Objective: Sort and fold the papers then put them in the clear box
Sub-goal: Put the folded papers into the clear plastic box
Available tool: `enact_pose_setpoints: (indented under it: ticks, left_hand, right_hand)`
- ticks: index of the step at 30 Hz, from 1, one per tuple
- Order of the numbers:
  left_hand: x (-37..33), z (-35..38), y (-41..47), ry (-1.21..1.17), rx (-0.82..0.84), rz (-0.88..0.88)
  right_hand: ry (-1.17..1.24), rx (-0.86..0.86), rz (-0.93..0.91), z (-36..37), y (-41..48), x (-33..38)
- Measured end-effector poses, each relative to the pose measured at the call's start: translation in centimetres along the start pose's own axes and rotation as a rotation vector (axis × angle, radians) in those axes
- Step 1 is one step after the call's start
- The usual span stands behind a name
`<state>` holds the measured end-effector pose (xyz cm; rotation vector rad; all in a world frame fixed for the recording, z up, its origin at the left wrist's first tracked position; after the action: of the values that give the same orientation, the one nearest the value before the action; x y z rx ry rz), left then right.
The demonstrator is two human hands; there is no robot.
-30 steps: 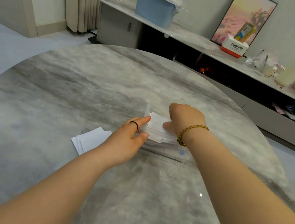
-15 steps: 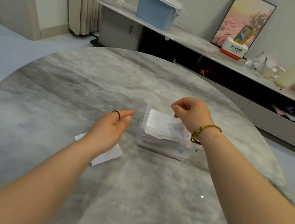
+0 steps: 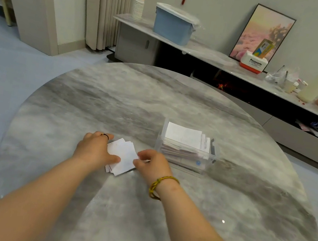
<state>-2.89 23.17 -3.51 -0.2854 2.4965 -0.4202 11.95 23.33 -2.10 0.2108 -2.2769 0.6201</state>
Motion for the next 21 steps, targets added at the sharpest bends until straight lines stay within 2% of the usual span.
enact_pose_setpoints:
  ticks: [5, 14, 18, 21]
  left_hand:
    - [0.7, 0.1, 0.7, 0.018, 0.062, -0.023]
    - [0.9, 0.4, 0.6, 0.012, 0.155, -0.03]
    - [-0.2, -0.1, -0.1, -0.113, 0.086, 0.076]
    - [-2.7, -0.7, -1.5, -0.116, 0.053, 0.2]
  right_hand:
    - [-0.117, -0.074, 0.037, 1.4, 1.9, -0.1]
    - [-0.224, -0.03, 0.044, 2.2, 2.4, 0.2]
    - [-0.104, -0.107, -0.037, 1.5, 1.3, 0.2]
    - [0.189, -0.162, -0.181, 0.7, -0.4, 0.4]
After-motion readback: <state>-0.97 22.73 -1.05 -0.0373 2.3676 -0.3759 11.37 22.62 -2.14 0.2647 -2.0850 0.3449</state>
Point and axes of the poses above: each hand's wrist, its own y-axis towards the middle knuckle, its own z-axis out of the palm, x = y × z, the point moved 7 cm from there along y, towards the middle knuckle, and after that the axes turned 11 degrees about x, right-handed, at the moved point
